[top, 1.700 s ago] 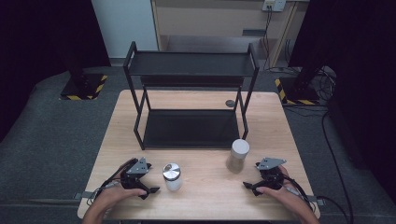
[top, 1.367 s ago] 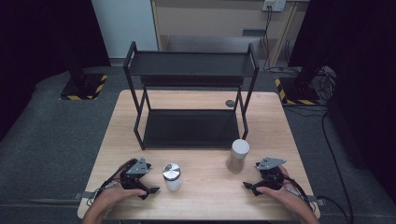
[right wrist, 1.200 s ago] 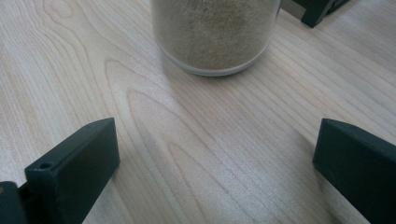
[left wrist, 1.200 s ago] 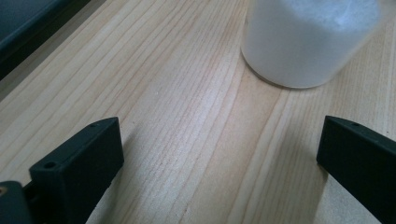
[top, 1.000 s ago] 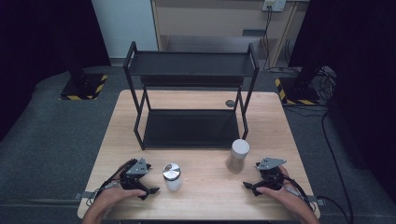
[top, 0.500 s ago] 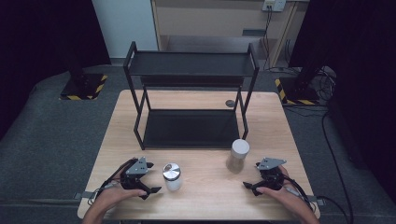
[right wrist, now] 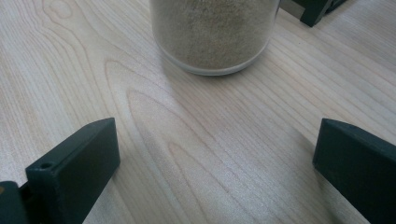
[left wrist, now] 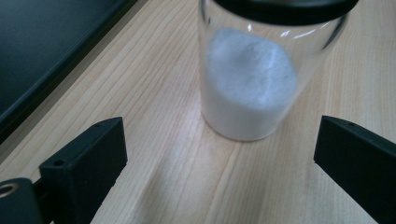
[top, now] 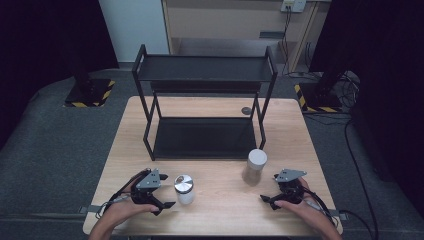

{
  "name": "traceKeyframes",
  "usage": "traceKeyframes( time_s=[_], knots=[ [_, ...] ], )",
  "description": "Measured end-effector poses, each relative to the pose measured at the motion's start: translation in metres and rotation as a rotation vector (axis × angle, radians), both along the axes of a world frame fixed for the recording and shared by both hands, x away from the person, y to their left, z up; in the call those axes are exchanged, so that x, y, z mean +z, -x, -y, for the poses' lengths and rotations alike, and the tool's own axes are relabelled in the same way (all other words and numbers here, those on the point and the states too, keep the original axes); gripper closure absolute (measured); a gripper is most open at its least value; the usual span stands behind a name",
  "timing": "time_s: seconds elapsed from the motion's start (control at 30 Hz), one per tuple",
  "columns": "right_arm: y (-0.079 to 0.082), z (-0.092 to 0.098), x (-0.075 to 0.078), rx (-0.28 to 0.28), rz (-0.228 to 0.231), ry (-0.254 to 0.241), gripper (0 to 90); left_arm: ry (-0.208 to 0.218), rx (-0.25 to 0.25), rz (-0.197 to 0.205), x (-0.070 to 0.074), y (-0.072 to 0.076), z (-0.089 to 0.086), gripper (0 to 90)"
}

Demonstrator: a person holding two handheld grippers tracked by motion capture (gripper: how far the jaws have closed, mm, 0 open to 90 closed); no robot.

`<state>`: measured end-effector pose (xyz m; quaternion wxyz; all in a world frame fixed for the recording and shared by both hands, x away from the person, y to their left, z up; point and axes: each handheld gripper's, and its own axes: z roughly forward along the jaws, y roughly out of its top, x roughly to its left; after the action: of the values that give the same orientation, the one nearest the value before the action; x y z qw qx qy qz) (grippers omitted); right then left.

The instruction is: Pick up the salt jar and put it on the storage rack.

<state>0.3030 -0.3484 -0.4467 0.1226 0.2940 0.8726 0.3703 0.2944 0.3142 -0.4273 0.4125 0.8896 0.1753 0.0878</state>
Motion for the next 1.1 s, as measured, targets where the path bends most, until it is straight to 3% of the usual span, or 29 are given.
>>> traceKeyframes(
  time_s=[0.67,1.1],
  knots=[
    [0.0,0.0,0.0,0.0,0.0,0.0,1.3,0.036,-0.037,0.019,0.003,0.0,0.017,1.3],
    [0.0,0.0,0.0,0.0,0.0,0.0,1.3,0.05,-0.044,-0.006,-0.005,-0.007,0.029,1.4]
  ],
)
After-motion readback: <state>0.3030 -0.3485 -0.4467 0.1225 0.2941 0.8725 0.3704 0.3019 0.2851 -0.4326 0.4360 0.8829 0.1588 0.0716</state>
